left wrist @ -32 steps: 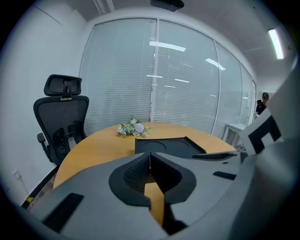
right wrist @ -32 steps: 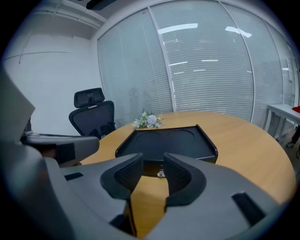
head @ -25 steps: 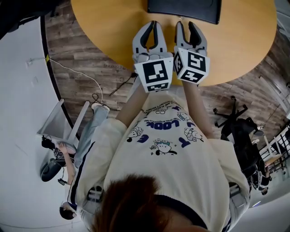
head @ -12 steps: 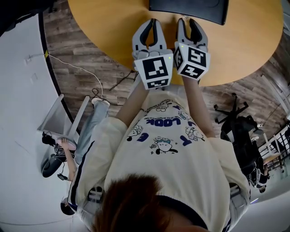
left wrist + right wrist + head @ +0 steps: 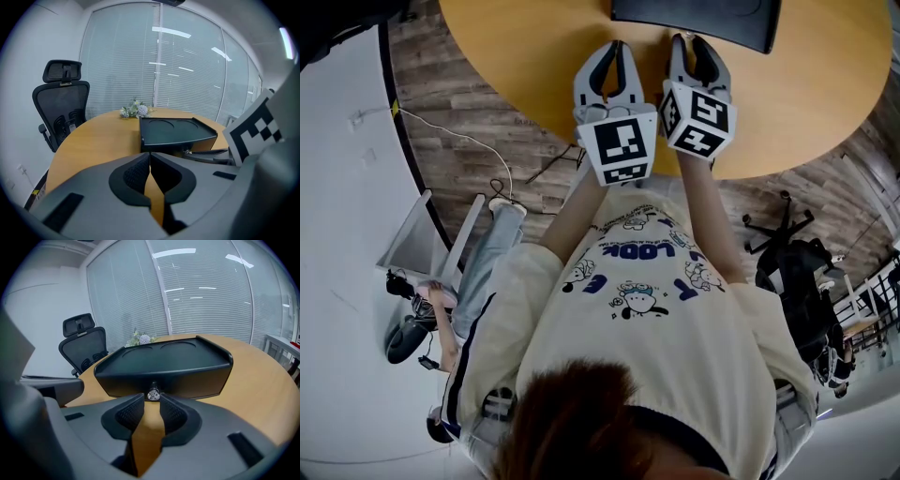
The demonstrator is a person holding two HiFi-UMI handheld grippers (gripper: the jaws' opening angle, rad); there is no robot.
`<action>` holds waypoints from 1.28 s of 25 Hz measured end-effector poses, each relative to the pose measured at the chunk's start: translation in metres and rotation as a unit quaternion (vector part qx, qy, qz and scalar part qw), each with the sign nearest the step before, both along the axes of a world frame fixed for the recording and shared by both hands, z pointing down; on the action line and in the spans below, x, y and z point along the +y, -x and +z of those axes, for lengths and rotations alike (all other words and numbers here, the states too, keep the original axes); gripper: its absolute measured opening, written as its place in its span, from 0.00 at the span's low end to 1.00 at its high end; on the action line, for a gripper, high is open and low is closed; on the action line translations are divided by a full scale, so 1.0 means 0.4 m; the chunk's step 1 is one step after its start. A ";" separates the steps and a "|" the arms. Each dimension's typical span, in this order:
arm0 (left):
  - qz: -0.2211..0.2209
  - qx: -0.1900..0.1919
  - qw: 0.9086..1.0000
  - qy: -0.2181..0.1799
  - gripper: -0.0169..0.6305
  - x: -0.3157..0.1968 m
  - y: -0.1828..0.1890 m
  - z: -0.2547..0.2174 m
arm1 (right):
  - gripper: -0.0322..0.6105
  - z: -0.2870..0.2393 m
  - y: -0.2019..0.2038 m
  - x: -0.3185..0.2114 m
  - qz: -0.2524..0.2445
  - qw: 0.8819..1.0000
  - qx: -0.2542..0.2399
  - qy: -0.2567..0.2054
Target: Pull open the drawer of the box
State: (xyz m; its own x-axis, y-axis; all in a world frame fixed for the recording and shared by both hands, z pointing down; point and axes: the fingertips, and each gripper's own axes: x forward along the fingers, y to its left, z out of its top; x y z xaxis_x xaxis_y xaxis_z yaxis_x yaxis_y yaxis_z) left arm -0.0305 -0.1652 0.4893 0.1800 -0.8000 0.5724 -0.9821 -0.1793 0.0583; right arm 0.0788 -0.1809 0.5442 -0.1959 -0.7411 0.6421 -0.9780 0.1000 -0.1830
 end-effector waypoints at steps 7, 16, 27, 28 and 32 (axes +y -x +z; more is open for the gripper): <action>-0.002 0.000 1.000 0.005 0.05 0.013 0.010 0.003 | 0.19 -0.004 -0.008 -0.002 0.011 1.000 0.006 -0.004; -0.010 0.004 1.000 0.008 0.05 0.022 0.015 0.008 | 0.19 0.003 -0.009 -0.003 0.018 1.000 -0.001 -0.005; -0.005 0.008 1.000 0.003 0.05 0.042 0.005 -0.004 | 0.19 0.003 -0.004 0.031 0.017 1.000 -0.002 0.001; -0.006 0.008 1.000 0.003 0.05 0.045 0.006 -0.005 | 0.19 0.003 -0.003 0.035 0.017 1.000 -0.002 0.001; -0.007 0.007 1.000 0.001 0.05 0.057 0.007 -0.009 | 0.19 0.003 -0.002 0.053 0.014 1.000 -0.002 0.002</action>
State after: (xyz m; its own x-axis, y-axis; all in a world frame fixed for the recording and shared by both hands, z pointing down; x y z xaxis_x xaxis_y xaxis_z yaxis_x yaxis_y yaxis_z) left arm -0.0333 -0.1422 0.4857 0.1763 -0.8019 0.5709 -0.9837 -0.1648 0.0724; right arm 0.0795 -0.1597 0.5453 -0.1775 -0.7442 0.6440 -0.9796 0.0712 -0.1878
